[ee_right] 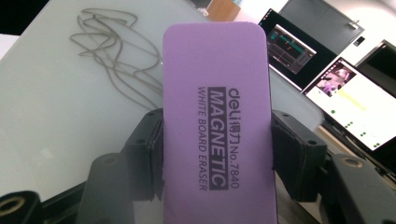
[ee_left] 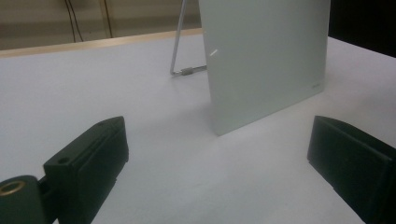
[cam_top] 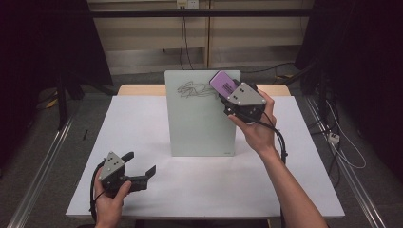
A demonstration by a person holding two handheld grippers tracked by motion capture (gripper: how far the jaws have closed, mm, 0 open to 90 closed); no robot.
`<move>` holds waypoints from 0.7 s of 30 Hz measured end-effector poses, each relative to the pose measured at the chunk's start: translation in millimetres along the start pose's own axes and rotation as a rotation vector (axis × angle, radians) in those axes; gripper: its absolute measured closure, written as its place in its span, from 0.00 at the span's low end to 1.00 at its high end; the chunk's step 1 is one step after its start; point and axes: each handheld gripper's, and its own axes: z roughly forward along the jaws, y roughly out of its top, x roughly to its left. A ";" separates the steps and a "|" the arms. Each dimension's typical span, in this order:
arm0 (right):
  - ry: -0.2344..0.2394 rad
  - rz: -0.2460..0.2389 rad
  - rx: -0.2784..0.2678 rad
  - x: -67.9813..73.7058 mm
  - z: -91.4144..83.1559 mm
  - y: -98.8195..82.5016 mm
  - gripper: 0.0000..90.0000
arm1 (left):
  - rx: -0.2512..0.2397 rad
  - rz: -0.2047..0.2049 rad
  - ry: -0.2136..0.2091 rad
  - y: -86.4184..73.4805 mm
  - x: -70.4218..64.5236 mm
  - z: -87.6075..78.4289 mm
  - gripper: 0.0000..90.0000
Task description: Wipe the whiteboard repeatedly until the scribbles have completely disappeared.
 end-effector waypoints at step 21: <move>0.095 -0.033 0.028 47.0 11.6 -4.1 0.46 | -0.001 0.000 -0.002 0.1 -0.1 0.3 0.06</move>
